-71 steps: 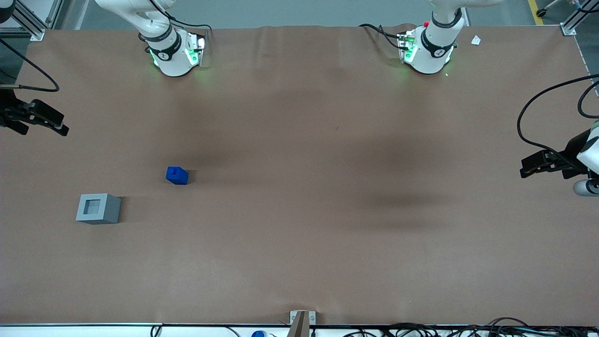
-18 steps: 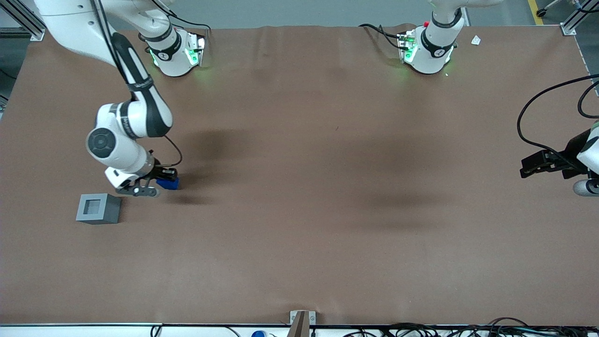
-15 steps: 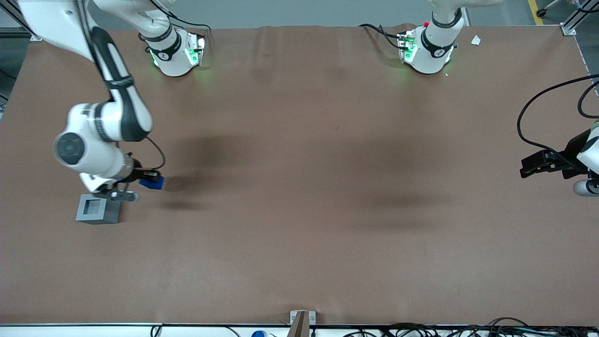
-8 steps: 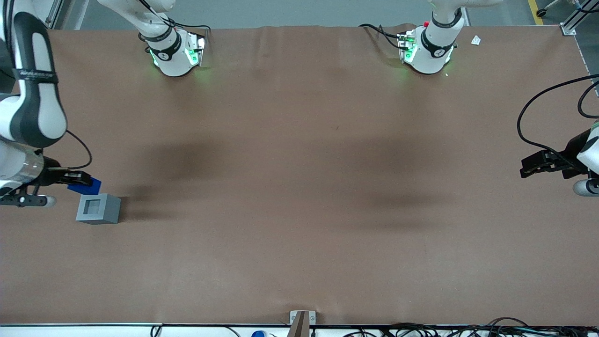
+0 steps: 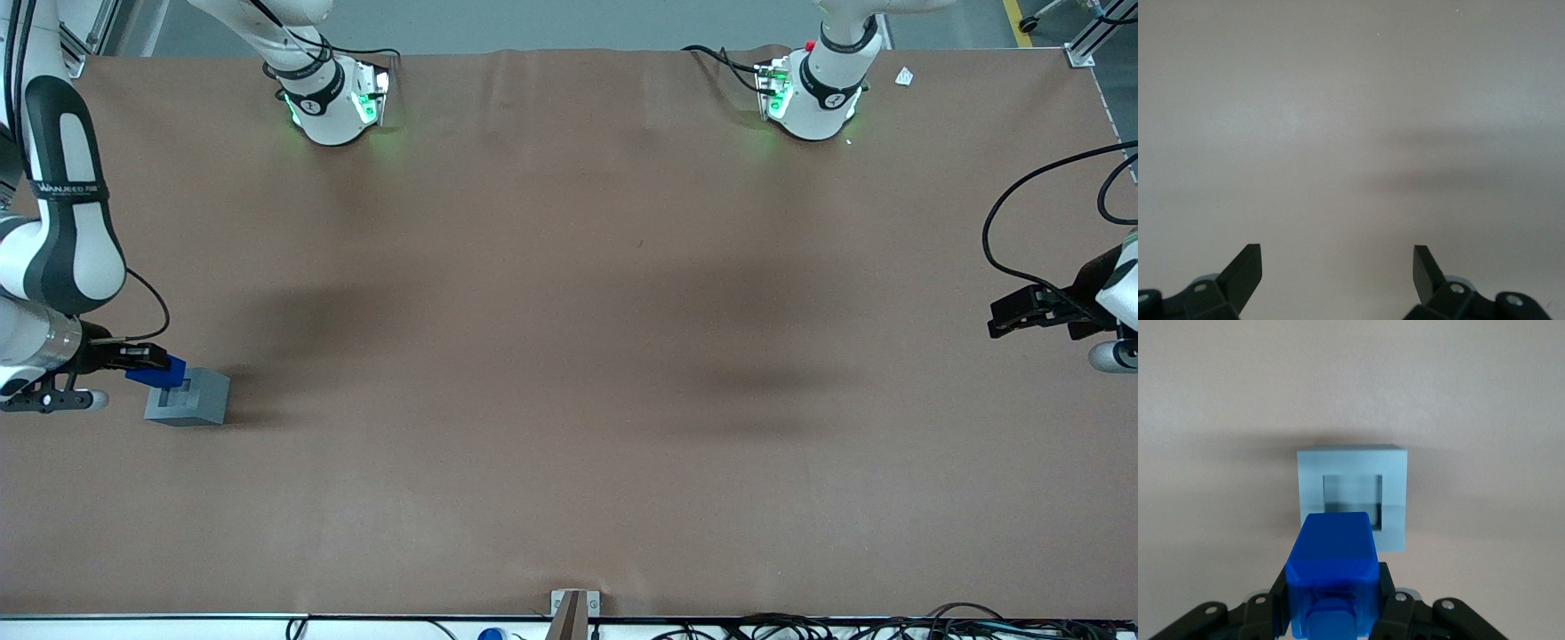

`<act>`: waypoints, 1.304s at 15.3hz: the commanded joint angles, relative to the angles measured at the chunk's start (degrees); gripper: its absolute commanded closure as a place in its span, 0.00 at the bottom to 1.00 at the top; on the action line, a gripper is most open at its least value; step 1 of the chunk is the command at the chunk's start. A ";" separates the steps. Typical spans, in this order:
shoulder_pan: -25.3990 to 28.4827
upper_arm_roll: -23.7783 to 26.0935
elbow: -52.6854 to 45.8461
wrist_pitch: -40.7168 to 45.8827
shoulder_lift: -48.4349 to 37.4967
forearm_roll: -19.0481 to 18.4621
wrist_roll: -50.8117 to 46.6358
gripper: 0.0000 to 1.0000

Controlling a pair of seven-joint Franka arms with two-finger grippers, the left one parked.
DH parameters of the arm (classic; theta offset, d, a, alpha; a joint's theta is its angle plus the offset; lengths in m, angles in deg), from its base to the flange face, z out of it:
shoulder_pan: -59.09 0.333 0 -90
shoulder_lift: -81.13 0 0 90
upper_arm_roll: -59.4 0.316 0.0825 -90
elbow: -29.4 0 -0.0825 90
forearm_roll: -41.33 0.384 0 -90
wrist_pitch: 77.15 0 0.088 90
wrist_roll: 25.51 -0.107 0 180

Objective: Insert blue part into gray base with right arm
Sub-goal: 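Lower the blue block into the gray base's square opening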

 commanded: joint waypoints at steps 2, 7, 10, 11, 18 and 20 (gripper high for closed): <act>-0.61 0.49 -1.25 -1.18 1.28 -0.68 1.85 0.96; -0.69 0.49 -1.69 -1.44 2.51 -0.33 1.23 0.96; -0.78 0.49 -1.78 -1.44 3.22 -0.24 0.62 0.96; -0.87 0.49 -2.39 -1.44 3.57 -0.33 -0.26 0.96; -0.96 0.49 -3.89 -1.18 4.45 -0.68 -1.49 0.96; -0.96 0.49 -4.07 -1.18 4.54 -0.68 -1.50 0.96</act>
